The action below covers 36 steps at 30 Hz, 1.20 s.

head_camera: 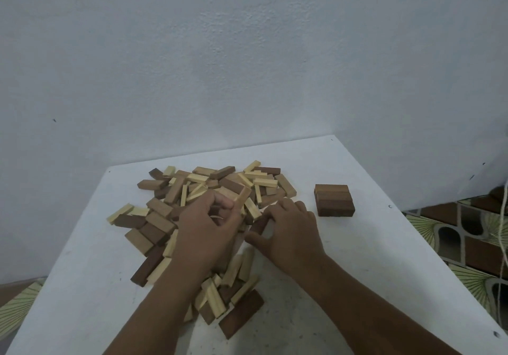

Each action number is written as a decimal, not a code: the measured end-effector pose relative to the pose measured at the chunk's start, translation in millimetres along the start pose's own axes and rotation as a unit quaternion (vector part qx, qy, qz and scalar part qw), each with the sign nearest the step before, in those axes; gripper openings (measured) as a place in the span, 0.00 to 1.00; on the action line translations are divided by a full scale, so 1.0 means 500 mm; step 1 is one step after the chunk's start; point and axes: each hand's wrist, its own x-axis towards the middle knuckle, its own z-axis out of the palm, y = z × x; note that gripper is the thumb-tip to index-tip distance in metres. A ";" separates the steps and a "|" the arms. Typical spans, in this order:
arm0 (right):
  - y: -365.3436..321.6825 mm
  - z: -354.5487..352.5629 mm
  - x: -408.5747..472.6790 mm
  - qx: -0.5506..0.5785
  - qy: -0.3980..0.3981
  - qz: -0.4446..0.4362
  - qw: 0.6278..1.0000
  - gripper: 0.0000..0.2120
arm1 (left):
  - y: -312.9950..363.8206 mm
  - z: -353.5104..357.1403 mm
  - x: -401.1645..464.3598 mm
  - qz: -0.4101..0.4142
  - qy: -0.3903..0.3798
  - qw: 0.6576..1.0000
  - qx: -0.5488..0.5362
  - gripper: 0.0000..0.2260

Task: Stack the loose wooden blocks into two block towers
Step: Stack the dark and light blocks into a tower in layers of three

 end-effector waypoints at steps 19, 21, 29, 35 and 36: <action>0.135 -0.064 -0.110 0.052 -0.060 -0.032 0.996 0.25 | 0.009 0.070 -0.012 0.232 -0.295 0.908 0.187 0.12; 0.129 -0.066 -0.105 0.053 -0.069 -0.054 0.995 0.26 | 0.002 0.072 -0.012 0.230 -0.282 0.911 0.196 0.11; 0.120 -0.055 -0.102 0.075 -0.067 -0.084 0.991 0.19 | 0.007 0.076 -0.018 0.198 -0.244 0.932 0.178 0.13; 0.136 -0.077 -0.122 0.105 -0.107 -0.072 0.986 0.12 | 0.005 0.098 -0.015 0.204 -0.270 0.927 0.160 0.11; 0.138 -0.082 -0.126 0.107 -0.117 -0.071 0.985 0.12 | 0.007 0.102 -0.015 0.206 -0.281 0.924 0.157 0.11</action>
